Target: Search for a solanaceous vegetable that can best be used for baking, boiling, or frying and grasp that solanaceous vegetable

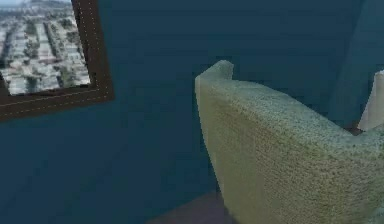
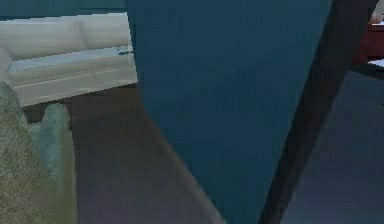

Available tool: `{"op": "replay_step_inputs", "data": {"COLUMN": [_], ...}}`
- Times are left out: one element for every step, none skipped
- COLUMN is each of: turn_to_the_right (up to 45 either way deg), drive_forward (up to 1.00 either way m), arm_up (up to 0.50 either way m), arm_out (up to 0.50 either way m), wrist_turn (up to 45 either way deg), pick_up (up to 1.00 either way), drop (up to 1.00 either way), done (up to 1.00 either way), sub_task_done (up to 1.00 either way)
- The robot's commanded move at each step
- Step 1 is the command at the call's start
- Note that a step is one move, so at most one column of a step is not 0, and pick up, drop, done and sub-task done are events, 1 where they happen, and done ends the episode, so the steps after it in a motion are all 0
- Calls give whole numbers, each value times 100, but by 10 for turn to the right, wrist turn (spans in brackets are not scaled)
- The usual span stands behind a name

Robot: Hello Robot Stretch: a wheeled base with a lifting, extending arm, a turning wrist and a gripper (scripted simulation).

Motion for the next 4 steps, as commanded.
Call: {"op": "replay_step_inputs", "data": {"turn_to_the_right": [-450, -150, 0, -450], "drive_forward": [0, 0, 85, 0], "arm_up": [0, 0, 0, 0], "arm_out": [0, 0, 0, 0], "wrist_turn": [0, 0, 0, 0], "pick_up": [0, 0, 0, 0], "drop": [0, 0, 0, 0], "done": [0, 0, 0, 0], "sub_task_done": [0, 0, 0, 0]}}
